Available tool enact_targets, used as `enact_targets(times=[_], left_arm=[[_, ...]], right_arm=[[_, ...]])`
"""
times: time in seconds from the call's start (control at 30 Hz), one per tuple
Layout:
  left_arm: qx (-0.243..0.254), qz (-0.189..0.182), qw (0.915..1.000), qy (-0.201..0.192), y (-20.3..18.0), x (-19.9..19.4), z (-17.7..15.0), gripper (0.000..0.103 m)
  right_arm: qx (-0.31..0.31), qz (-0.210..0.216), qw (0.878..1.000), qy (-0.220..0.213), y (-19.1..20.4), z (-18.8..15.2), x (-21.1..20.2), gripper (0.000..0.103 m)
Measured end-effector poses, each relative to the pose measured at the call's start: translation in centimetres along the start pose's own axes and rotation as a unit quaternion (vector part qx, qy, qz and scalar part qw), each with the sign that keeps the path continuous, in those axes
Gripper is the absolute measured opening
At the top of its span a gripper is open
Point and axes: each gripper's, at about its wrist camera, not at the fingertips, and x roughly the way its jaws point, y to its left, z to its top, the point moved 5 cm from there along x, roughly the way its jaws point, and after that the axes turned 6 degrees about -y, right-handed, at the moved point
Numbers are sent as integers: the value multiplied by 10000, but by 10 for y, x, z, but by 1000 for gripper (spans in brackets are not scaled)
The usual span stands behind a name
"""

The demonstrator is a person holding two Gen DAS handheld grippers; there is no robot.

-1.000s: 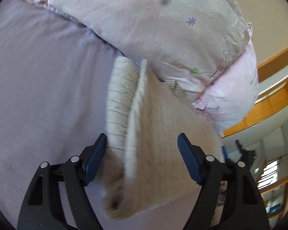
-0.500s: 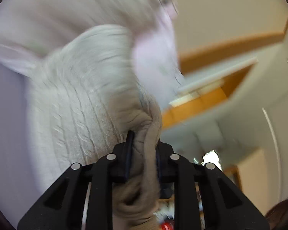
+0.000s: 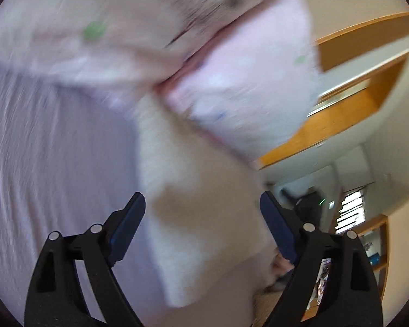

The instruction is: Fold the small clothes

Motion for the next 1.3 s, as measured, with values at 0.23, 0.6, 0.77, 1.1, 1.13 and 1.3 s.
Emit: enact_targets(times=[0.23,0.6,0.77,1.1,1.13,1.3], left_arm=[[-141,-90,9989,449,8,37,-30,88],[558,-113,9969,-545,4,-26,-22,39],[775,1222,9848,-962,45,-78,-20,56],[1313,2243,9543,-1477,39,-147,-69,101],[1301,2335,9530,-1429,42,-149,-77,101],[1325,2886,9411,-1163,41,-140,-108,101]], right_arm=[[-281,-386,9962,733,2,-24,39,84],[-805,730,9907,821,74,-80,55,32],[-1725,-614,9816,544,101,-96,79,47],[-1051,-1088,9875,453,84,-98,99,27],[-896,-1084,9891,431,82,-95,99,27],[-1563,-886,9826,-474,108,-114,35,48]])
